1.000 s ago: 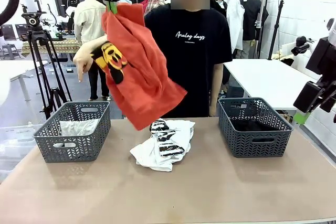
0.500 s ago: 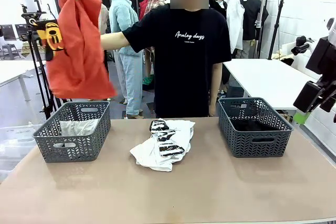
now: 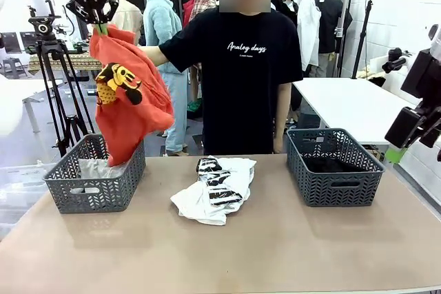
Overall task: Sort the tops and bottoms.
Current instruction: Sort the clothes according to human instructions.
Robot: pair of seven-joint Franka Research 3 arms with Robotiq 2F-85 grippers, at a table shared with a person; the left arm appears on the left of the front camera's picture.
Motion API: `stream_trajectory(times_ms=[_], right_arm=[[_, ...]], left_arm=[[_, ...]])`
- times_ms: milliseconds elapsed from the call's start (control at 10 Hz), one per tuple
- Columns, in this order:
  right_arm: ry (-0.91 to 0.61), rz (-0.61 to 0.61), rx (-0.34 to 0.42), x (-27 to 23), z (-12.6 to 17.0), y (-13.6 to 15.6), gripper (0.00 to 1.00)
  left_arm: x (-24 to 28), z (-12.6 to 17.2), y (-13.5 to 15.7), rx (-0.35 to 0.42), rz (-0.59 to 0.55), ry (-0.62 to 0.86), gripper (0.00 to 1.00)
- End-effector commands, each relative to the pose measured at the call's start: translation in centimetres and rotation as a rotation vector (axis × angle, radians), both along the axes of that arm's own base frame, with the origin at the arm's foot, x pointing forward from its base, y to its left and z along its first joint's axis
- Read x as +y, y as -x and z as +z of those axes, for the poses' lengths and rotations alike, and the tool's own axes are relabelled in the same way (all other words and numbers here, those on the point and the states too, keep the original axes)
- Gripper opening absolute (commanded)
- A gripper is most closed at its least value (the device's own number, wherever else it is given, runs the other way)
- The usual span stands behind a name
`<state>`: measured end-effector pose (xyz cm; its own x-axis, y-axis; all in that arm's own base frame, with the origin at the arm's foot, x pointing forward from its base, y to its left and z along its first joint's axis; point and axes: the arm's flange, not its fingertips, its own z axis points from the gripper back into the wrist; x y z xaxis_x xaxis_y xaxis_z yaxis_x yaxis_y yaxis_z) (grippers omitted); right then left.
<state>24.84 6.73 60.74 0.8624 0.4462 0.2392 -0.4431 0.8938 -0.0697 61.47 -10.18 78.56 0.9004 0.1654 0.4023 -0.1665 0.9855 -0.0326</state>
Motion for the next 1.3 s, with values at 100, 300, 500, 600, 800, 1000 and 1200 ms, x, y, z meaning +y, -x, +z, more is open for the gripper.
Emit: stream_trajectory(times_ms=[100,300,500,600,800,1000,1200], right_arm=[[0.006,-0.004,0.008,0.0,-0.1,0.0,1.00],[0.006,-0.004,0.008,0.0,-0.1,0.0,1.00],[0.006,-0.004,0.008,0.0,-0.1,0.0,1.00],[0.006,-0.004,0.008,0.0,-0.1,0.0,1.00],[0.006,-0.004,0.008,0.0,-0.1,0.0,1.00],[0.006,-0.004,0.008,0.0,-0.1,0.0,1.00],[0.006,-0.004,0.008,0.0,-0.1,0.0,1.00]], left_arm=[[-2.1,2.9,2.5,-0.056,-0.062,-0.053,0.00],[-2.1,2.9,2.5,-0.056,-0.062,-0.053,0.00],[-2.7,1.6,2.3,0.001,-0.072,-0.084,0.00],[-1.1,-0.1,1.0,0.016,-0.047,-0.121,0.00],[2.4,-4.2,-0.8,0.069,-0.119,-0.117,0.00],[4.8,-7.2,-2.0,0.066,-0.264,-0.204,0.00],[7.0,-10.3,-3.0,0.148,-0.338,-0.202,0.00]])
